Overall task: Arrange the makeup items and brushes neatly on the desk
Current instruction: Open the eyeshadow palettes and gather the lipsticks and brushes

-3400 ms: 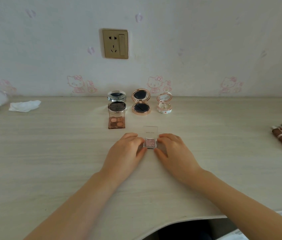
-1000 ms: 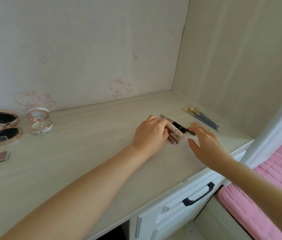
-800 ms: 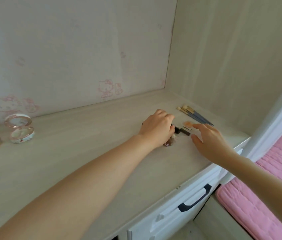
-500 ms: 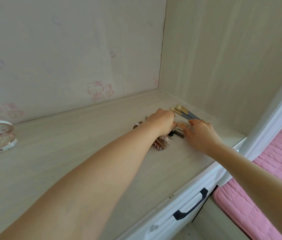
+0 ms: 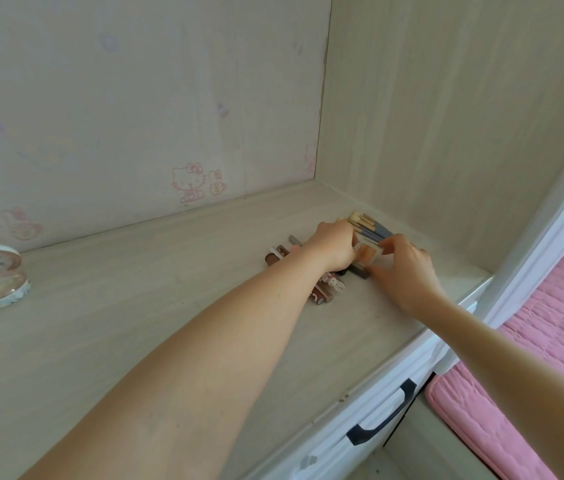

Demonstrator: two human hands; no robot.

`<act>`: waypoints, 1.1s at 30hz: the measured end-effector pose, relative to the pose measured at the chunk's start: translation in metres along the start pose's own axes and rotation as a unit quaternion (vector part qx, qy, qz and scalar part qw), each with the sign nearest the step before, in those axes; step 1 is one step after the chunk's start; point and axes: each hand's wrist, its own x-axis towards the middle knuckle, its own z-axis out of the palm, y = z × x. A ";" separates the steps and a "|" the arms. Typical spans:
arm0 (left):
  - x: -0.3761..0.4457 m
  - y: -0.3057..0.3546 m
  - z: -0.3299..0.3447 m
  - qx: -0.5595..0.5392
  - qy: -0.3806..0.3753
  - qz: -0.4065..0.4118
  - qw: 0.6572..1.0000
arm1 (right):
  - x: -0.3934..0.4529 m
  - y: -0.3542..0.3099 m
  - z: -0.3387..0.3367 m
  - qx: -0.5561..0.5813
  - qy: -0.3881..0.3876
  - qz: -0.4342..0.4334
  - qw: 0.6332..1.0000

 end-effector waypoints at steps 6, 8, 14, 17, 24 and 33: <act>-0.013 -0.004 0.004 -0.099 0.073 0.006 0.992 | -0.011 -0.005 0.004 0.140 0.082 -0.012 0.987; -0.018 -0.002 0.001 -0.130 0.103 0.025 0.986 | -0.012 -0.009 -0.001 0.158 0.107 -0.018 0.981; -0.043 -0.003 -0.018 -0.252 0.132 0.050 0.957 | -0.023 -0.035 -0.019 0.224 0.127 -0.017 0.966; -0.063 -0.011 -0.029 -0.290 0.141 0.059 0.945 | -0.038 -0.050 -0.020 0.249 0.125 -0.027 0.960; -0.130 -0.041 -0.051 -0.392 0.152 0.040 0.907 | -0.083 -0.095 -0.004 0.311 0.077 -0.085 0.944; -0.220 -0.086 -0.090 -0.448 0.182 -0.010 0.875 | -0.136 -0.159 0.027 0.322 -0.003 -0.164 0.932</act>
